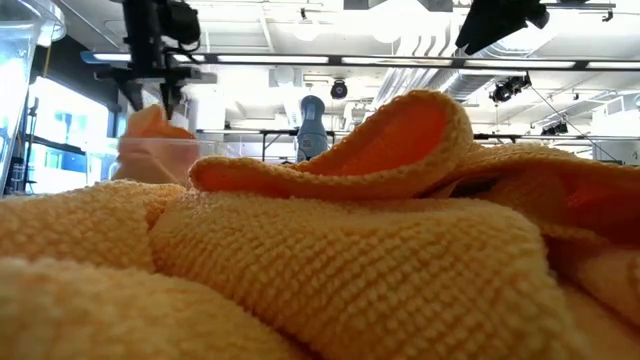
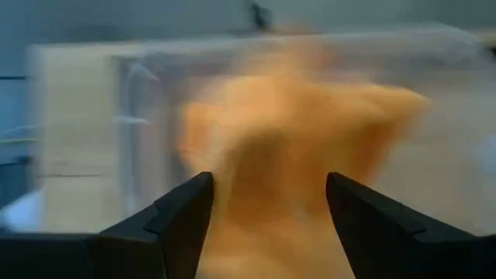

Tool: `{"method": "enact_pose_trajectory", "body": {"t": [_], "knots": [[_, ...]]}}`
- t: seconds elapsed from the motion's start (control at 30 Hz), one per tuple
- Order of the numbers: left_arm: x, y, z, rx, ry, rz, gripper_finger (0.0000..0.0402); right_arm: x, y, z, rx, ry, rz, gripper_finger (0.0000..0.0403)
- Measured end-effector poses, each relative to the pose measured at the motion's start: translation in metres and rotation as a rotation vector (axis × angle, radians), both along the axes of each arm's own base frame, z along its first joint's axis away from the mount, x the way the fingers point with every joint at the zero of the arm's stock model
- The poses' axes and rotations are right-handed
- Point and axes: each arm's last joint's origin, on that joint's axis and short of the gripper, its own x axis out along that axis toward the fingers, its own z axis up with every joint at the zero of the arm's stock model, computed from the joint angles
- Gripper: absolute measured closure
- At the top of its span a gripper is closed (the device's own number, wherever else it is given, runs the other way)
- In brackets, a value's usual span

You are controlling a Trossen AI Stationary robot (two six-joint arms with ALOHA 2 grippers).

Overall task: Sort microfiber towel by color & place in baskets
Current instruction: Put the yellow microfiber towel into the top transparent bin

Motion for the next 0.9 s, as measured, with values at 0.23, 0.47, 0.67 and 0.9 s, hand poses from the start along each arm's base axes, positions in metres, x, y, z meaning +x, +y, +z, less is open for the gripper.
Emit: {"method": "enact_pose_trajectory", "body": {"t": [0.23, 0.47, 0.67, 0.9], "knots": [[0.003, -0.003, 0.003, -0.010, -0.053, -0.093, 0.0161, 0.000, 0.000, 0.000, 0.000, -0.001, 0.000, 0.0259], [0.003, 0.003, -0.009, -0.022, 0.001, -0.051, 0.0161, 0.001, 0.000, 0.000, 0.010, -0.016, -0.009, 0.0259], [0.005, 0.012, -0.058, -0.160, 0.022, 0.005, 0.0161, 0.001, 0.000, 0.000, 0.030, -0.037, -0.034, 0.0259], [0.009, 0.028, -0.106, -0.228, 0.015, 0.050, 0.0161, 0.002, 0.000, 0.000, 0.034, -0.047, -0.035, 0.0259]]}}
